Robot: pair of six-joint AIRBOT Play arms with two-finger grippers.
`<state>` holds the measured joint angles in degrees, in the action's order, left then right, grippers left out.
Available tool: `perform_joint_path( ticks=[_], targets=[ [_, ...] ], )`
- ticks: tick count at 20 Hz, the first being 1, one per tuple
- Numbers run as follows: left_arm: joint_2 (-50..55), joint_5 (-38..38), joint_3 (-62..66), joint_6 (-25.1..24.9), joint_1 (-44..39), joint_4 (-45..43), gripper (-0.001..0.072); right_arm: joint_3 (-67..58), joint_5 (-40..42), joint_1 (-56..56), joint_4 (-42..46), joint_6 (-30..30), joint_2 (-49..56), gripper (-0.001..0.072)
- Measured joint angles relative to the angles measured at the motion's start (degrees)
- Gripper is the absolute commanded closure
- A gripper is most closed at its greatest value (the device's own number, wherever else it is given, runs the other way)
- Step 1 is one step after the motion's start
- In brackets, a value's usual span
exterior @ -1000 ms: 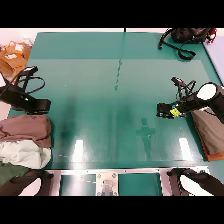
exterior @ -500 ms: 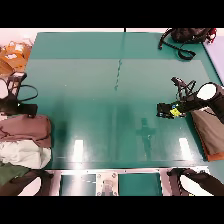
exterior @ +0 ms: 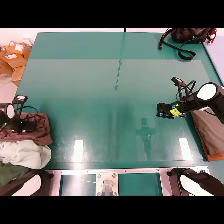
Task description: Fold the shirts.
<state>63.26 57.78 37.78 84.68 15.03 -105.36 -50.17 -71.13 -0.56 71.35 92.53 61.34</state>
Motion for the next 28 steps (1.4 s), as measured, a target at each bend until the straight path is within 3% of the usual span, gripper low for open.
perform_joint_path(
  ticks=[5,9,16,17,18,19,20,21,22,24,26,28],
  targets=[
    [0.2,8.8,12.0,-5.2,-1.7,6.6,0.0681,0.0,0.0,0.0,0.0,0.0,0.0,0.0697],
    [-0.7,15.3,29.6,-7.2,-12.6,15.6,0.0681,0.0,0.0,0.0,0.0,0.0,0.0,0.0698],
    [3.4,4.7,43.3,-5.6,-39.1,23.7,0.0676,0.0,0.4,0.0,0.0,0.0,0.0,0.0697],
    [5.4,3.0,43.7,-5.2,-42.0,24.3,0.0446,0.0,0.5,0.0,0.0,0.0,0.0,0.0697],
    [8.0,1.4,44.1,-5.0,-44.5,25.0,0.0082,0.0,0.6,0.0,0.0,0.0,0.0,0.0697],
    [10.3,0.4,44.3,-4.6,-46.2,25.9,-0.0013,0.0,0.7,0.0,0.0,0.0,0.0,0.0697],
    [12.7,-0.3,44.5,-3.8,-47.6,26.7,-0.0013,0.0,0.7,0.0,0.0,0.0,0.0,0.0697],
    [15.0,-0.5,44.5,-3.1,-48.6,27.3,-0.0013,0.0,0.7,0.0,0.0,0.0,0.0,0.0643],
    [16.7,-0.1,44.7,-2.4,-49.0,27.7,-0.0013,-0.3,0.7,0.0,0.0,0.0,0.0,0.0482],
    [18.5,2.7,45.2,-1.2,-48.5,27.7,-0.0013,-1.2,0.8,0.0,0.1,-0.1,0.0,0.0395],
    [19.0,7.1,45.9,0.0,-46.1,26.5,-0.0013,-2.8,1.2,0.0,0.1,-0.9,0.6,0.0220],
    [19.2,12.5,46.0,1.5,-42.9,25.9,-0.0013,-4.4,1.9,0.4,0.0,-1.5,2.3,0.0218]
  ],
)
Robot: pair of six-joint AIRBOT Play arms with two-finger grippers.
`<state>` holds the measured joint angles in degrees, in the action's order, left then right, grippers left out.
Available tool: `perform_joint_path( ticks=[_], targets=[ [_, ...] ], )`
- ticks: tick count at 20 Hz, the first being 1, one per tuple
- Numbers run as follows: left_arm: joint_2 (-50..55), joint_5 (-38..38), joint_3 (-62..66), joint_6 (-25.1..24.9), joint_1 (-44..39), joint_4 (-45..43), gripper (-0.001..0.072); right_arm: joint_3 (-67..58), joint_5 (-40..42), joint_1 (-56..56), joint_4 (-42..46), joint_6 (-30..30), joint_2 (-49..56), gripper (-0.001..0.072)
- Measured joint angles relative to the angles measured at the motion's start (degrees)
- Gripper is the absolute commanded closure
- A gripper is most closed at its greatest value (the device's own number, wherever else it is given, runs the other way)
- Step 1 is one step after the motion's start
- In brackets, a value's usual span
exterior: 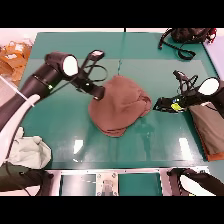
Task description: Fold the shirts.
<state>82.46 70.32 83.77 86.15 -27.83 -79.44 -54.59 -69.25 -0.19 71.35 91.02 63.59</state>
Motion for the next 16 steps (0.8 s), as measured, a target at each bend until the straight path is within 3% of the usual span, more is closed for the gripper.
perform_joint_path(
  ticks=[3,6,10,11,13,14,15,16],
  targets=[
    [0.1,6.7,-3.2,1.7,4.5,0.2,-0.0013,-1.8,0.6,1.8,-0.9,-0.4,5.0,0.0219],
    [0.1,6.6,-10.8,2.4,6.5,4.2,-0.0013,-2.4,1.6,3.7,-4.2,-1.6,11.5,0.0220],
    [0.1,-5.5,-22.5,1.4,7.4,17.2,-0.0013,-2.7,3.8,4.2,-10.6,-4.9,19.8,0.0237],
    [0.1,-9.0,-24.7,0.3,7.5,20.7,-0.0013,-2.8,4.4,4.1,-12.9,-6.3,21.4,0.0320],
    [0.2,-15.7,-28.2,-2.1,7.4,27.3,-0.0012,-2.8,5.9,3.5,-17.5,-9.1,23.8,0.0360],
    [0.2,-18.6,-29.4,-3.1,7.2,29.7,0.0057,-2.8,6.6,3.3,-19.1,-10.2,24.5,0.0379],
    [0.2,-20.8,-30.3,-3.8,6.9,31.4,0.0243,-2.9,7.3,3.0,-20.6,-11.1,25.1,0.0469],
    [0.1,-22.2,-30.9,-4.5,6.7,32.5,0.0352,-2.9,7.8,2.8,-21.4,-12.0,25.5,0.0541]
  ],
)
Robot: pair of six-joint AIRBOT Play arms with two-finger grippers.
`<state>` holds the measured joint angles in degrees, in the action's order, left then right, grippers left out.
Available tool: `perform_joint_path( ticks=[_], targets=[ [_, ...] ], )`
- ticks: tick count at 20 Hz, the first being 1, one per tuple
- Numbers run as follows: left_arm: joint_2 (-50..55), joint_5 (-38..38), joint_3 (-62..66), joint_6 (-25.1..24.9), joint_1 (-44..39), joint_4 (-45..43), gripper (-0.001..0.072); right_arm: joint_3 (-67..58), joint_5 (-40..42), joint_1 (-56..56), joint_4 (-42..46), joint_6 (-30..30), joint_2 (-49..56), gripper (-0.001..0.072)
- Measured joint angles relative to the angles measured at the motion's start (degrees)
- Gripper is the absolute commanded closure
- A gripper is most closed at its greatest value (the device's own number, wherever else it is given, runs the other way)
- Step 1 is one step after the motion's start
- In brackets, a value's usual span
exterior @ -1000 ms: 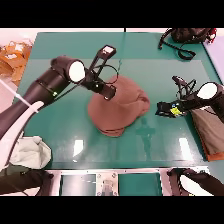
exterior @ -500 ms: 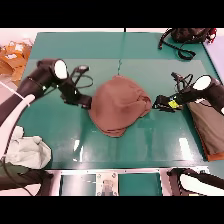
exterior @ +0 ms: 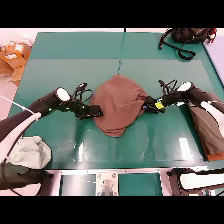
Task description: Fold the shirts.
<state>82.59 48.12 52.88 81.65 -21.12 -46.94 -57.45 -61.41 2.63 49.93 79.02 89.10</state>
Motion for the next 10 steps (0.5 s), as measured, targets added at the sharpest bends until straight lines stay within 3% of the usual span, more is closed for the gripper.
perform_joint_path(
  ticks=[1,2,7,10],
  targets=[
    [0.0,-1.1,-0.5,-0.8,-0.2,0.9,0.0464,0.0,0.4,-0.1,-0.8,-0.8,0.3,0.0645],
    [0.0,-1.9,-0.8,-1.6,-0.3,1.6,0.0683,0.0,0.7,-0.2,-1.5,-1.4,0.5,0.0696],
    [-0.9,0.4,0.3,-4.0,0.1,0.6,0.0680,-2.1,-1.7,0.0,-1.3,-3.8,0.7,0.0699],
    [-5.2,5.9,5.6,-2.3,2.0,-6.0,0.0680,-7.0,-6.9,1.6,1.3,-3.1,-1.8,0.0699]
  ],
)
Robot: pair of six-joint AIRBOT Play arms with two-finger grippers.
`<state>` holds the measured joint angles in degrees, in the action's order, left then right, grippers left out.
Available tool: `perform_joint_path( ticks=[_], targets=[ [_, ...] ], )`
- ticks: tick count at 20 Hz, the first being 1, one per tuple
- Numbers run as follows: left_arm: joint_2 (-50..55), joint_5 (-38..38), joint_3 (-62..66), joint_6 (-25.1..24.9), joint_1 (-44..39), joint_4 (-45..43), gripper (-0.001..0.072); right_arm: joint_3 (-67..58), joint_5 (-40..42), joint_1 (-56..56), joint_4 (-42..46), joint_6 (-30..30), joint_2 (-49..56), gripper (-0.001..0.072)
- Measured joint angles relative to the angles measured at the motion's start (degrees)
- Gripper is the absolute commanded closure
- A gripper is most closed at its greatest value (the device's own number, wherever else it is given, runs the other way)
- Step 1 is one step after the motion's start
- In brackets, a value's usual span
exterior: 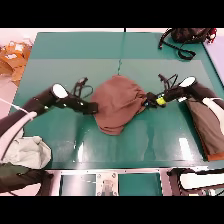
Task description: Fold the shirts.
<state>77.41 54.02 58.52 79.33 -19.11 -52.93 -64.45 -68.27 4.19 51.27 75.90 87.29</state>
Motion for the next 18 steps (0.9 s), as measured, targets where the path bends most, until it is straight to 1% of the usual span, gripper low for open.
perform_joint_path(
  ticks=[4,9,13,16,18],
  targets=[
    [-9.5,7.0,13.0,1.9,3.0,-7.2,0.0680,-10.1,-6.5,2.0,1.6,2.0,-9.6,0.0698],
    [-18.0,13.7,34.9,0.7,4.0,-8.1,0.0680,-25.2,-8.3,2.6,1.2,2.9,-25.7,0.0698],
    [-20.0,18.1,48.6,-0.9,4.2,-9.6,0.0679,-32.3,-7.1,2.8,3.0,3.3,-35.6,0.0698],
    [-19.7,19.8,52.9,-1.3,4.2,-13.8,0.0679,-33.6,-6.4,2.8,5.6,4.3,-39.6,0.0698],
    [-18.1,21.1,53.5,-1.3,4.2,-15.6,0.0679,-31.8,-6.0,2.8,6.8,4.7,-40.5,0.0698]
  ],
)
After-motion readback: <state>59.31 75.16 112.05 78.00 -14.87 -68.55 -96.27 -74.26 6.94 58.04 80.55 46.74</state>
